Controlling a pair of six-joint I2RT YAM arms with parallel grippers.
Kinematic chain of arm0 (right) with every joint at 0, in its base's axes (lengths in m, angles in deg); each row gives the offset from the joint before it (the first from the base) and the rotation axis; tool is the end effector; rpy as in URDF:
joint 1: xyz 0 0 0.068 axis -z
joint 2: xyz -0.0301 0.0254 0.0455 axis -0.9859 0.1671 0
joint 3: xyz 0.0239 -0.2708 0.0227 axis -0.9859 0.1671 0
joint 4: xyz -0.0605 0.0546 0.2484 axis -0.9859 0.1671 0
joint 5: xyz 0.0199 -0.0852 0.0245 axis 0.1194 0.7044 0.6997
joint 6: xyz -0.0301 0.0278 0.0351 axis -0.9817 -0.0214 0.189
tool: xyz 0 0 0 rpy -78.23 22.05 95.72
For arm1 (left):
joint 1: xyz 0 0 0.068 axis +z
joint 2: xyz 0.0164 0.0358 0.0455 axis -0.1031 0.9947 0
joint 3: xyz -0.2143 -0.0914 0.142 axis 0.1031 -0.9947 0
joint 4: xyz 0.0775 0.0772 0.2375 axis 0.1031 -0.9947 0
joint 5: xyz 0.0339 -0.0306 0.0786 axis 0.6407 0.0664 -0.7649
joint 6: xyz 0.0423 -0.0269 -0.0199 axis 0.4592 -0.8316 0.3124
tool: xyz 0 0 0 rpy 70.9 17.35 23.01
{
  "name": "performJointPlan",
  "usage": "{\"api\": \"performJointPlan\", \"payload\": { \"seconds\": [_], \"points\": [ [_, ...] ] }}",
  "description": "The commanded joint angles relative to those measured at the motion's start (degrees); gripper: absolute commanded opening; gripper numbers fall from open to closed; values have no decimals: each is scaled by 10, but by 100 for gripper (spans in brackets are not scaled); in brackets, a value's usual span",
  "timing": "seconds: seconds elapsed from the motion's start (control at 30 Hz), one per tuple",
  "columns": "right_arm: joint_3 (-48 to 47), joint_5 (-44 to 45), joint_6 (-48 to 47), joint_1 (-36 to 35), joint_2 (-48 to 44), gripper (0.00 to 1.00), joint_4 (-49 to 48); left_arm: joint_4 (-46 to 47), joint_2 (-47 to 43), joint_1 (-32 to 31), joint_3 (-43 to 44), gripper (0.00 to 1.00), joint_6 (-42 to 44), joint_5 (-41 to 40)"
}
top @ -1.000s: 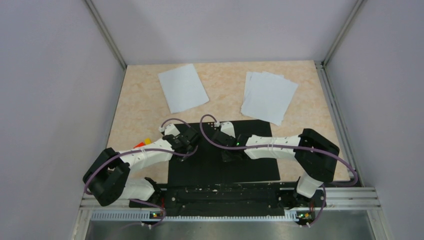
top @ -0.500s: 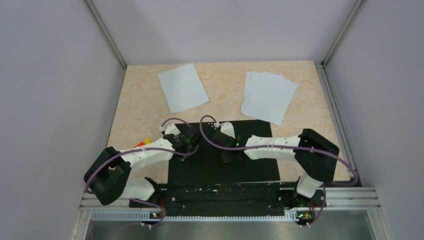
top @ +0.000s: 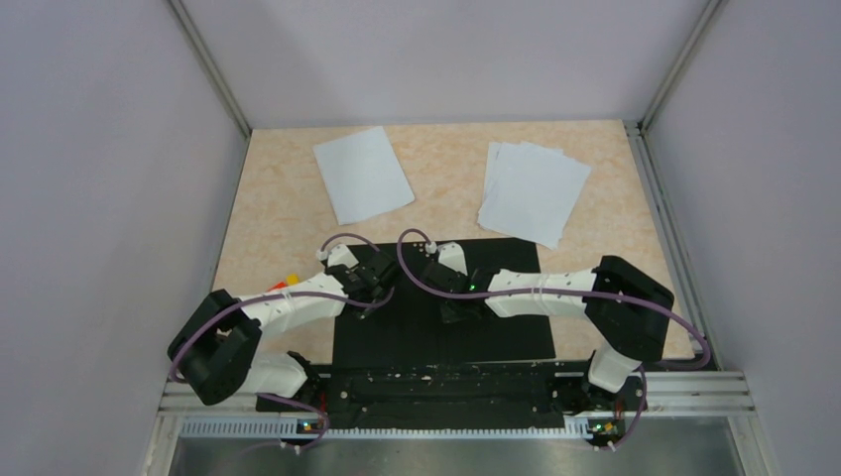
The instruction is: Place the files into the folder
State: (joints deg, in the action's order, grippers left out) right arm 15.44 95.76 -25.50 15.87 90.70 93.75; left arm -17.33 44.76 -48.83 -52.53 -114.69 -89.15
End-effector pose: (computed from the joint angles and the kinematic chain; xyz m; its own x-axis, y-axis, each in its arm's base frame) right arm 0.1479 0.2804 0.1676 -0.8137 -0.2445 -0.5273 -0.3101 0.9499 0.0380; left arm 0.1687 -0.1340 0.1550 -0.6296 -0.5977 -0.4963 -0.5998 0.7800 -0.1783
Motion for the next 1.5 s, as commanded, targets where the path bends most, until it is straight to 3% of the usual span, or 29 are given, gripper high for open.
{"api": "performJointPlan", "payload": {
  "seconds": [0.0, 0.2, 0.9, 1.47],
  "points": [
    [20, 8, 5, -7, -17, 13, 23, -37, 37, 2, -28, 0, -5, 21],
    [41, 22, 18, -6, -16, 0, 43, -43, 47, 3, -20, 0, -9, 20],
    [66, 60, 61, -6, 59, 0, 118, -50, 64, 11, -9, 0, -7, 19],
    [94, 72, 42, 22, -23, 0, 119, -51, 65, 16, -8, 0, -8, 21]
  ]
}}
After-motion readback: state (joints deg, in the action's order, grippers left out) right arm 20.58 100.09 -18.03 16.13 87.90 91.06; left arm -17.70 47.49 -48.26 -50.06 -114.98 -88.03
